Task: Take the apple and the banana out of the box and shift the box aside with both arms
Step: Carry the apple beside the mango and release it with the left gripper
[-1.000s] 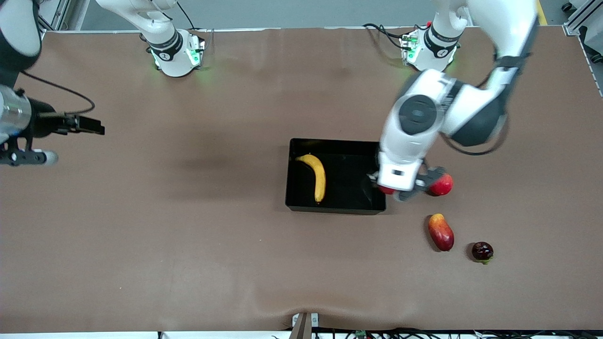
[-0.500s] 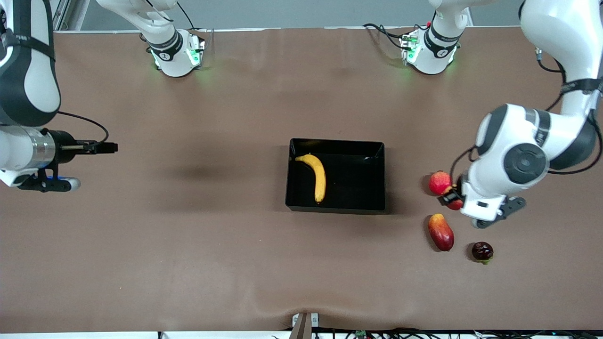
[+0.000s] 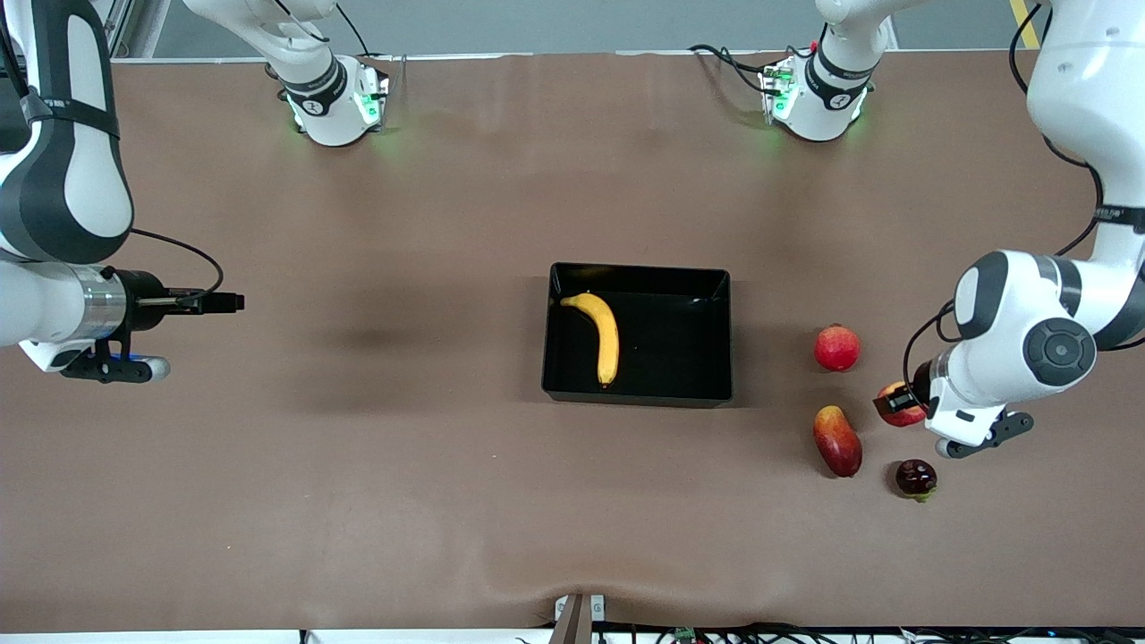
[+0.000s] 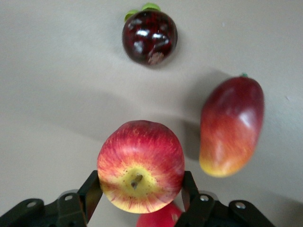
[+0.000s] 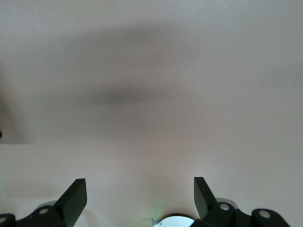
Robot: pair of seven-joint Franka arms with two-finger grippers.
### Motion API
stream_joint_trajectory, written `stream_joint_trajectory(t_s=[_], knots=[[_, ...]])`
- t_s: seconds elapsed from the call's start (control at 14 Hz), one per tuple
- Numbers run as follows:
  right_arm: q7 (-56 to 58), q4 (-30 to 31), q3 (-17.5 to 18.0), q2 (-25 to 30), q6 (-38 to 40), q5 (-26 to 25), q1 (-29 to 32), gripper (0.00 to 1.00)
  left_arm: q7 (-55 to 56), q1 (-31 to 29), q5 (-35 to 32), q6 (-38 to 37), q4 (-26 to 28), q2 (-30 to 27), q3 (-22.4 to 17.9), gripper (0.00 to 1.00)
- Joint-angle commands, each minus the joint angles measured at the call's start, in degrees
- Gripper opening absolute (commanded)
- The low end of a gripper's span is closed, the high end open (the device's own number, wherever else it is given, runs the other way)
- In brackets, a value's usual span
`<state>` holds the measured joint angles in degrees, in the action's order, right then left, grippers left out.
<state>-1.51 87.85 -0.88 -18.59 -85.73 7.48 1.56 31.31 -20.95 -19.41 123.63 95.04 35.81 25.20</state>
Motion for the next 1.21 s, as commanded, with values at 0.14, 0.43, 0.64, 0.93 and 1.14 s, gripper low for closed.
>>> stream_joint_trajectory(t_s=[0.14, 0.43, 0.64, 0.93, 1.14], knots=[[0.8, 6.2, 0.6, 3.8, -6.6, 2.7, 0.3, 1.00, -1.5, -1.3, -1.5, 4.2, -0.5, 4.8, 0.6, 0.00], [0.7, 12.5, 0.7, 7.2, -12.7, 2.8, -0.4, 1.00, -1.2, -1.5, -1.5, 3.6, -0.6, 4.7, 0.6, 1.00], [0.7, 13.2, 0.7, 7.5, -13.1, 3.6, -0.4, 1.00, -0.3, -0.5, -0.5, -2.7, -0.7, 0.2, 2.0, 1.00], [0.7, 13.2, 0.6, 7.3, -13.0, 3.8, -0.4, 1.00, 13.1, 0.3, -0.5, -9.5, -0.7, -2.8, 12.7, 1.00], [0.7, 13.2, 0.6, 7.3, -12.9, 3.8, -0.4, 1.00, 26.4, 7.6, -1.0, -9.3, -1.1, -1.9, 15.8, 1.00]])
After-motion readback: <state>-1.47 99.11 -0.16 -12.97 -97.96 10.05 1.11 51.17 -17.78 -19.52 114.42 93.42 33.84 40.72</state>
